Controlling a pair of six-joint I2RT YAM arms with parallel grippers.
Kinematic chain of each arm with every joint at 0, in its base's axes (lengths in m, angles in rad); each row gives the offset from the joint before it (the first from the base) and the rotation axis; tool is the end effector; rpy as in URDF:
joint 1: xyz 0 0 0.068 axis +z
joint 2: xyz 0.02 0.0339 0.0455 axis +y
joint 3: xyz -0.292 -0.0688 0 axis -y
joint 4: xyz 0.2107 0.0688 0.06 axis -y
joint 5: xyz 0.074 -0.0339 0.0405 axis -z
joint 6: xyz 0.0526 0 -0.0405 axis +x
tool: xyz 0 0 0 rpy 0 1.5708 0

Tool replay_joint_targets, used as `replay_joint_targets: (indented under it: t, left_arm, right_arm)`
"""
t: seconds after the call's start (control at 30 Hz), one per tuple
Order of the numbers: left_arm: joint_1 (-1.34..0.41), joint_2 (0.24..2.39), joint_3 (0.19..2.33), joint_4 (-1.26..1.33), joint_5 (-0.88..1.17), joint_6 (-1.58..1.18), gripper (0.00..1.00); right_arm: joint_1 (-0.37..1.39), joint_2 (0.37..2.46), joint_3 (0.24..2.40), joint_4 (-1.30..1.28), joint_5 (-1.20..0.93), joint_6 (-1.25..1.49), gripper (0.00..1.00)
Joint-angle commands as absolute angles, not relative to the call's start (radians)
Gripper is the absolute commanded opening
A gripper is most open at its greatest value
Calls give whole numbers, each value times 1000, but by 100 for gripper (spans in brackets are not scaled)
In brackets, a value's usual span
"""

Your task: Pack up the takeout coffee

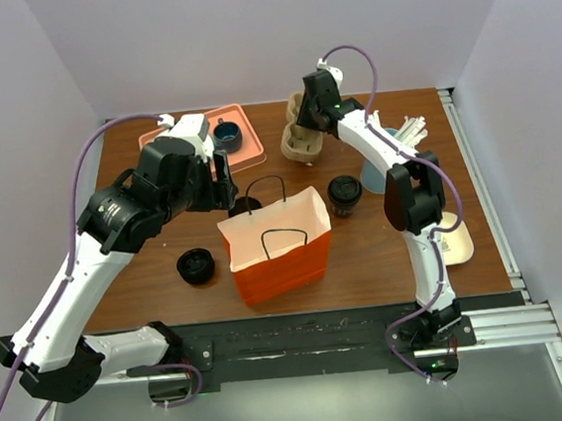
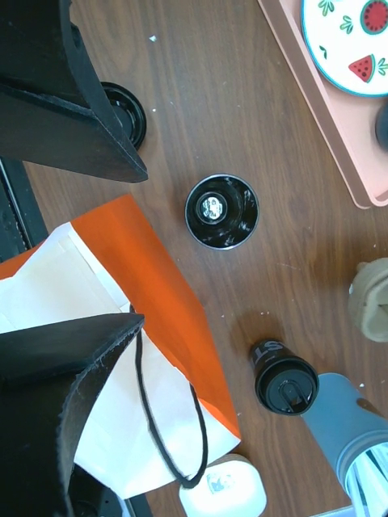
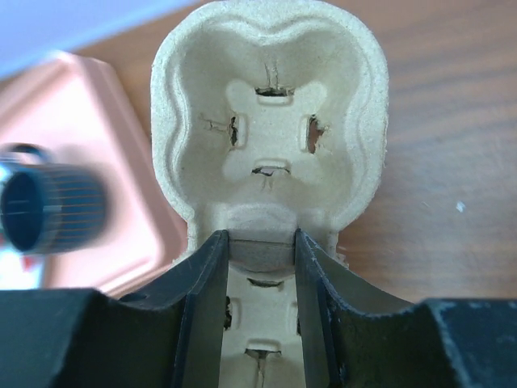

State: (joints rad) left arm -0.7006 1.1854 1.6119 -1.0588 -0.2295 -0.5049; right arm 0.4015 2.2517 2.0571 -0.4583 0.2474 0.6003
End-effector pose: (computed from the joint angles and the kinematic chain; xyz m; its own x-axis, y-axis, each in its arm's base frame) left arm 0.1440 -0.1058 0.4519 -0.6312 -0.0838 -0.7710 0.2081 0.9394 -0.2725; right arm 0.4850 0.1919 0.2826 -0.5743 0.3512 -0.7395 0.1510 0.9333 0.3260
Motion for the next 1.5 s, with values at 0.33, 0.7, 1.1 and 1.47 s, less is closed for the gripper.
replay_joint_targets:
  t: [0.33,0.7,1.1,1.47]
  left_arm:
    - [-513,1322,1585,-866,-276,-517,70]
    - [-351,1534,1572,-540,-34,-459,67]
    - [-350,1678,1508,-144,376,-440,61]
    - [-350,1798,1508,-80,465,-436,59]
  right_arm:
    - [368,2172,2139,-421,48,609,29]
    - [365,2204,2232,-521,-51,638,28]
    - [348,2184,2181,-535,-86,718,28]
    - [348,2177,2163,-519,-90,756,28]
